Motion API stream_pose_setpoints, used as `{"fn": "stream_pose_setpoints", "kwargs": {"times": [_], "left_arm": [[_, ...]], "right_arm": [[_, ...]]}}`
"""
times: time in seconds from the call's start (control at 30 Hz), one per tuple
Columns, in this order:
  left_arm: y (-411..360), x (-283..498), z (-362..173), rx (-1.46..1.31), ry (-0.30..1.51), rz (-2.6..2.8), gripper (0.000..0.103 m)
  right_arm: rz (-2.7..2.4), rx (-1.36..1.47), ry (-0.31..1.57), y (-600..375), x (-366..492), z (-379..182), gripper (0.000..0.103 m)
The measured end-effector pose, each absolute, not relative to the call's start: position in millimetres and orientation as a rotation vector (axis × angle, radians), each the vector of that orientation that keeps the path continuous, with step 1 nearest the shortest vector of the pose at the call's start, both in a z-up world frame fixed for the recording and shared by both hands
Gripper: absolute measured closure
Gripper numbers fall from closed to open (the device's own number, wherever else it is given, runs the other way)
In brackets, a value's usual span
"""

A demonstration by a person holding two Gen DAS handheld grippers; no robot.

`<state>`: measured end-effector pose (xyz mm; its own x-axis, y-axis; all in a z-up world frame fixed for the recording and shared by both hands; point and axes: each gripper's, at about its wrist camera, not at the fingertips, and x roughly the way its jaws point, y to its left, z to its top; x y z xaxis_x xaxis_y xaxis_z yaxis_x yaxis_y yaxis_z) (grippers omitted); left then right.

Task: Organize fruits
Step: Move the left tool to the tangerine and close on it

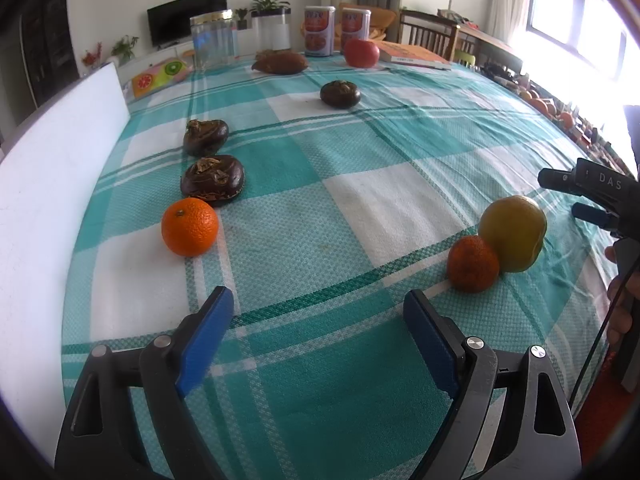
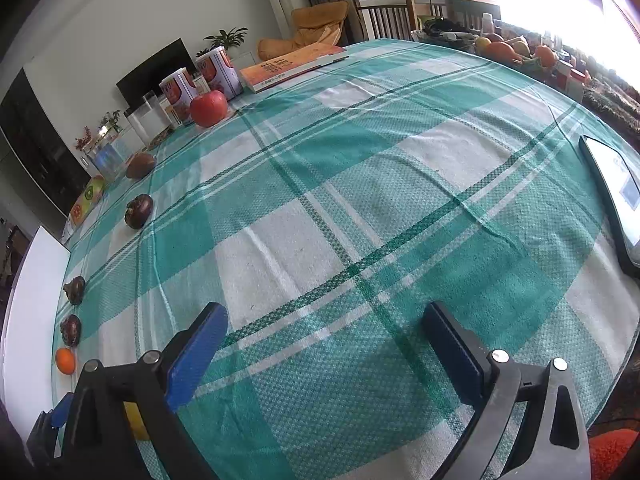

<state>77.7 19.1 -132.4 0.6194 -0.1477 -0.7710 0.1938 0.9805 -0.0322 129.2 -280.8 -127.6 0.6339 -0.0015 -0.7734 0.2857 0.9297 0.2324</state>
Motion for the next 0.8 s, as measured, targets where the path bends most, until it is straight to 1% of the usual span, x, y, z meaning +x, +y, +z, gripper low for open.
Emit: {"fn": "stream_pose_setpoints", "kwargs": {"times": [0.2,0.37,0.5,0.73,0.8], "left_arm": [[22.2,77.5,-132.0,0.030,0.878,-0.215,0.014],[48.2,69.9,-128.6,-0.136,0.855,-0.288,0.014],[54.1,63.3,-127.0,-0.164,0.855,-0.274,0.014],[80.1,89.4,-118.8,-0.213,0.875,-0.131,0.015],[85.9,95.5,-117.7,-0.183,0.874,-0.089,0.016]], "right_arm": [[-0.161,0.357,0.876,-281.0,127.8,-127.5,0.005],[-0.157,0.378,0.867,-283.7,126.3,-127.2,0.005],[-0.156,0.362,0.872,-280.4,127.9,-128.0,0.001],[-0.156,0.359,0.872,-279.4,129.1,-128.1,0.000],[-0.153,0.366,0.869,-280.3,129.0,-127.8,0.000]]}}
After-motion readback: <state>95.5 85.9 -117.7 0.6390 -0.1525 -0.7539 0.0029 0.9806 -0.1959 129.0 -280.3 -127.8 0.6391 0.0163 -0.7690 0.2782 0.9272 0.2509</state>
